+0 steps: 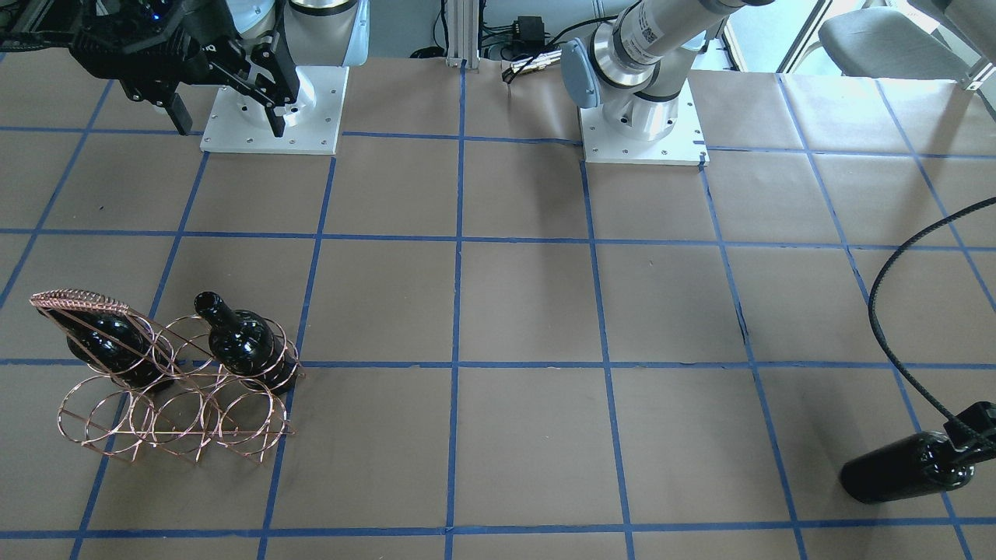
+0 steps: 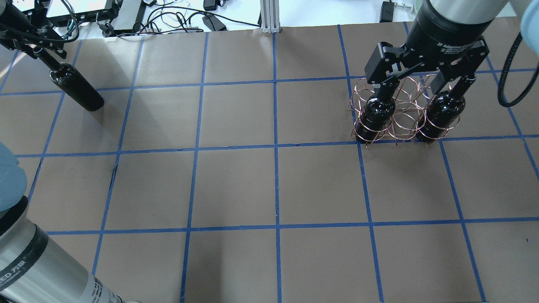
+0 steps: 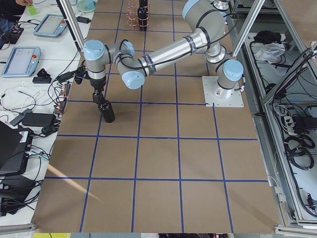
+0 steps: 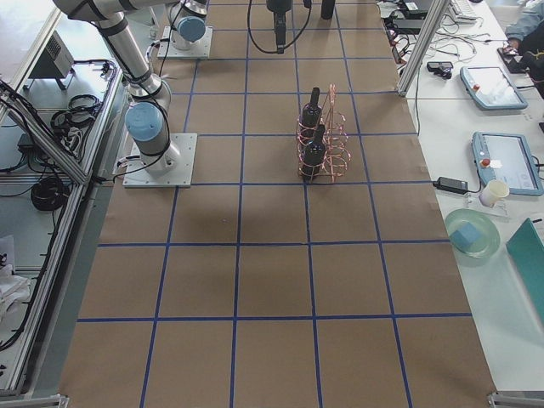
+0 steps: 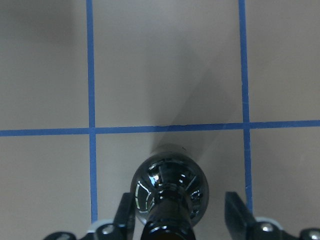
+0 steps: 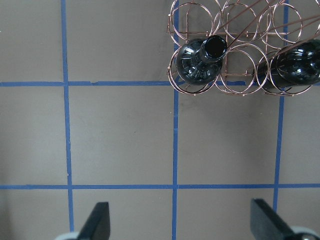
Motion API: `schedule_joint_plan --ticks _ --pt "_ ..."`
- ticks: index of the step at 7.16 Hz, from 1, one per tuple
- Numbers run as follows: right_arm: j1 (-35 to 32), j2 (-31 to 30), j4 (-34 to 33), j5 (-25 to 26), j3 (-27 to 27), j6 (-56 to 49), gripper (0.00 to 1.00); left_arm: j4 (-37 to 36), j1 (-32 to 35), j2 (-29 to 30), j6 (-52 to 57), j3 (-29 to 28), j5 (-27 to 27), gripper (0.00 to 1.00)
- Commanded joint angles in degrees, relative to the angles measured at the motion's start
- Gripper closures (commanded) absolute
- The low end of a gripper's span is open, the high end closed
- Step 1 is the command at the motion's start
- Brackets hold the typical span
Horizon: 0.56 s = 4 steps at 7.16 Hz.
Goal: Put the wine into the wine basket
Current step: 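Carry the held bottle with the left gripper toward the table center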
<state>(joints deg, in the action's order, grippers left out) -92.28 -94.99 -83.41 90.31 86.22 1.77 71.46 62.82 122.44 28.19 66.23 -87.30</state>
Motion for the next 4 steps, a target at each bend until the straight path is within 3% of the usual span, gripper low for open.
schedule_joint_plan --ticks 1,4 --pt "0.0 0.0 0.0 -0.1 0.0 0.0 0.00 0.0 -0.4 0.3 0.0 0.0 0.1 0.34" --pt "0.0 0.0 0.1 0.0 0.0 0.0 0.00 0.0 -0.6 0.2 0.1 0.0 0.1 0.34"
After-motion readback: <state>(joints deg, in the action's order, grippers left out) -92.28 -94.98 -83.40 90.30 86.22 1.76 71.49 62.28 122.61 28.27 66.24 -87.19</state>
